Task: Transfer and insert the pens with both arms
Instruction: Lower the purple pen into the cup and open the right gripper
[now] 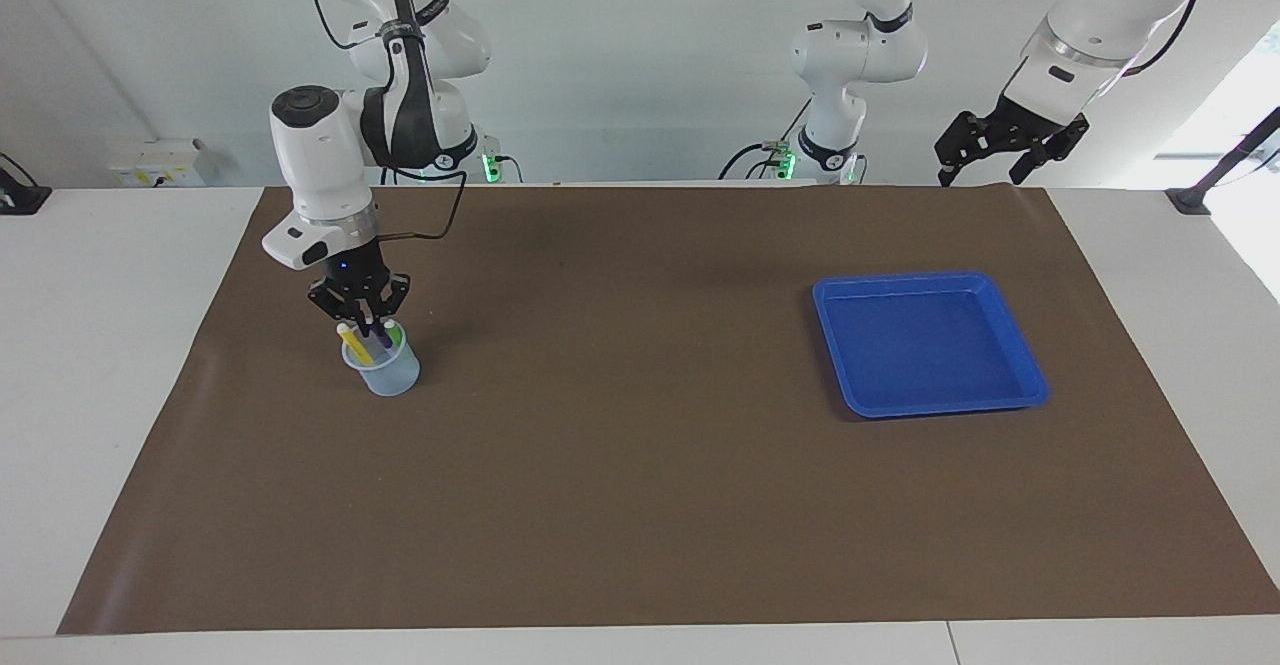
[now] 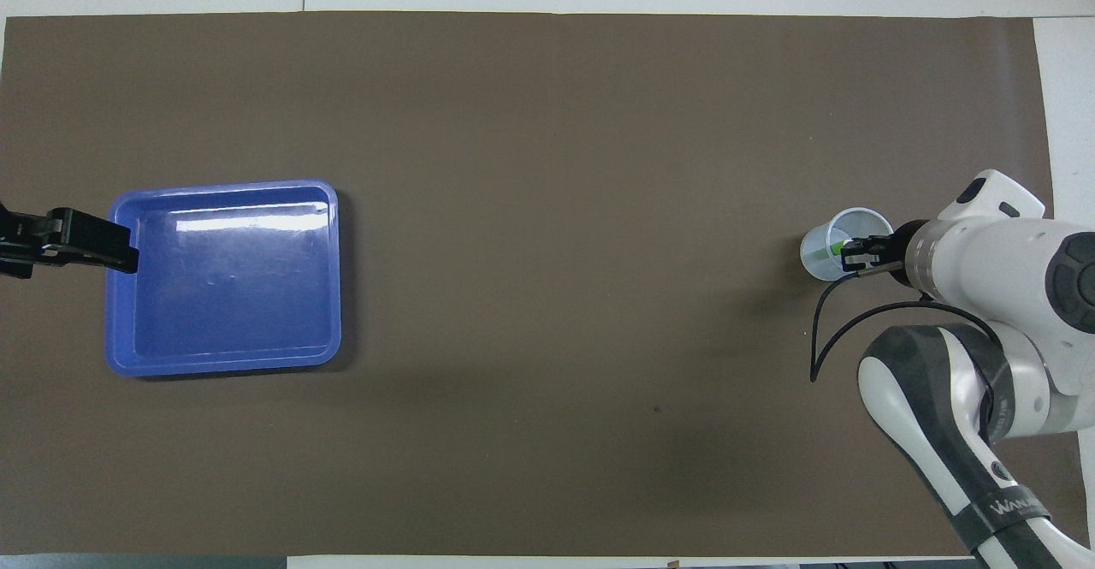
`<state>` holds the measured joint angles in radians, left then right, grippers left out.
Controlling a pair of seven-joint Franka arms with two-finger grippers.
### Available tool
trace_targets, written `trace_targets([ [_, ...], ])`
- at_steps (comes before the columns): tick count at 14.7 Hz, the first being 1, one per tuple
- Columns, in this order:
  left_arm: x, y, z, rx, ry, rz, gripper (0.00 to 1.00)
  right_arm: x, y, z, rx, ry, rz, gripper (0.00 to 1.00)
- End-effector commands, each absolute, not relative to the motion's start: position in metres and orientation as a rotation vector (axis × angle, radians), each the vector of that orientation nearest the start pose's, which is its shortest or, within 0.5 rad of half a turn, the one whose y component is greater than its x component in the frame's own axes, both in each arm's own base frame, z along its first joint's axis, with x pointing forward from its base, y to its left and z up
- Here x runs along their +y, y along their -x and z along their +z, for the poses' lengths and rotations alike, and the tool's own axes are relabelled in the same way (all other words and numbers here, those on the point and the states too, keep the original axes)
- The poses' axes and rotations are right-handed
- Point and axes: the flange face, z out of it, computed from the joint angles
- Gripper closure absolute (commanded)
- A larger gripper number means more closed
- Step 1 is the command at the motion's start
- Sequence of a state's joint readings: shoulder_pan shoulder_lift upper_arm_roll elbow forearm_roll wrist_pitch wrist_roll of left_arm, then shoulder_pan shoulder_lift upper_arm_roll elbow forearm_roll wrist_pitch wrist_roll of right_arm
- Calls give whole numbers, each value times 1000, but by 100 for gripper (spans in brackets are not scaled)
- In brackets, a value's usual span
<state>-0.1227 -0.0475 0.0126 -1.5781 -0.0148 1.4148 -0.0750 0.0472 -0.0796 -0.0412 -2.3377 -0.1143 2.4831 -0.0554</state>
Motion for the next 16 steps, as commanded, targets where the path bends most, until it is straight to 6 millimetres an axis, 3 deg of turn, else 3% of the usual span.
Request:
trace_targets([
  [1,-59,-534,627,82,3125,197,0,2,-516,384,-202,3192,-375,100],
  [3,-63,-529,636,91,3128,166,0,2,-516,383,-202,3193,-372,100],
  [4,-61,-526,640,84,3130,154,0,2,-516,383,-202,3192,-375,81],
  [5,-58,-526,641,68,3131,149,0,2,-516,383,-202,3192,-375,50],
  [6,-58,-526,642,68,3132,139,0,2,-517,384,-199,3192,-377,34],
  [13,-56,-522,645,58,3133,125,0,4,-527,392,-187,3191,-405,0],
  [16,-59,-522,645,68,3134,125,0,5,-531,401,-188,3190,-413,0],
])
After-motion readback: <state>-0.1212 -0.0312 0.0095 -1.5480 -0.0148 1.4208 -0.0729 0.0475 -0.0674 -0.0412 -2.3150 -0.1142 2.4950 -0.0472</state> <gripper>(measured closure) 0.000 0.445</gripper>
